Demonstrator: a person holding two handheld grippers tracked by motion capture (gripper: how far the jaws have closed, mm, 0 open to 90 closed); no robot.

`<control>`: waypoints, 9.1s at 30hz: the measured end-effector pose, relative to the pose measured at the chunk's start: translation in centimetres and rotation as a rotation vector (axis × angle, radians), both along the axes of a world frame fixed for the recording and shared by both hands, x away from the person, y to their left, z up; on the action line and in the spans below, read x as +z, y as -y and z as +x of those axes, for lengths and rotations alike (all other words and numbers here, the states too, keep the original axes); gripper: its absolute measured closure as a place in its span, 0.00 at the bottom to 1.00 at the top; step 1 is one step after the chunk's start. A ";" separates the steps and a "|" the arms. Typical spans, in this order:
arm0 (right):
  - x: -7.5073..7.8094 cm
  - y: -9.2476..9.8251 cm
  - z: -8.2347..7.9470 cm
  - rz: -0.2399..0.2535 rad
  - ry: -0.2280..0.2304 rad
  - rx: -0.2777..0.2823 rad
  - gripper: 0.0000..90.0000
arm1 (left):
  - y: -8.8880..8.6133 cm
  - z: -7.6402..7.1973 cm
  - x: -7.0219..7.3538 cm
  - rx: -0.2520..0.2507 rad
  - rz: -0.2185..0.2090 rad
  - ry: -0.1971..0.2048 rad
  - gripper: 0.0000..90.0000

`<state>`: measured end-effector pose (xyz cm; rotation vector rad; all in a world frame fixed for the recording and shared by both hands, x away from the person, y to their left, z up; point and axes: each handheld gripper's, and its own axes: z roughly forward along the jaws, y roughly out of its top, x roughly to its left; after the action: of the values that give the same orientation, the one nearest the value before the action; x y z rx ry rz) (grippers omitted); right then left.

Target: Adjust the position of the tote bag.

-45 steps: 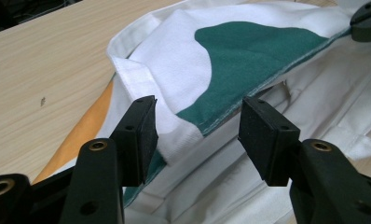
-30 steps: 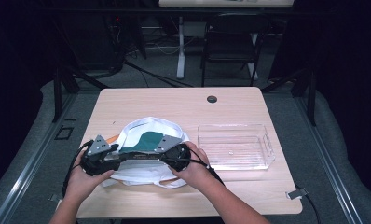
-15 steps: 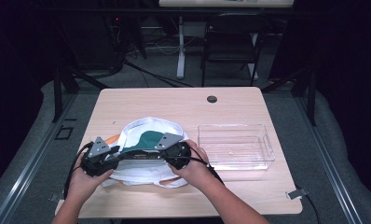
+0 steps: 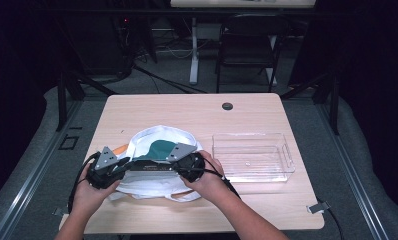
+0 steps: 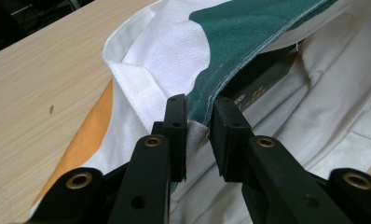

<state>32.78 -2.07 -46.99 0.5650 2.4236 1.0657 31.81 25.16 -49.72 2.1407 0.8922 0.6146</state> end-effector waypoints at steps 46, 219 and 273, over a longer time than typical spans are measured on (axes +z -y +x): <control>0.5 1.4 1.2 -0.095 0.020 0.040 0.78 | 0.9 3.6 4.9 -0.020 0.123 -0.033 0.92; -0.8 0.1 9.9 -0.173 0.078 -0.274 0.92 | -1.4 10.3 2.5 0.219 0.148 -0.160 0.98; -3.0 0.4 12.1 -0.172 -0.040 -0.309 0.92 | -0.9 12.2 -0.6 0.225 0.142 -0.226 0.98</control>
<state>44.83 -2.48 -50.04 0.8727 2.3333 0.7180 44.03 26.08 -50.37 2.2867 1.2596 0.5675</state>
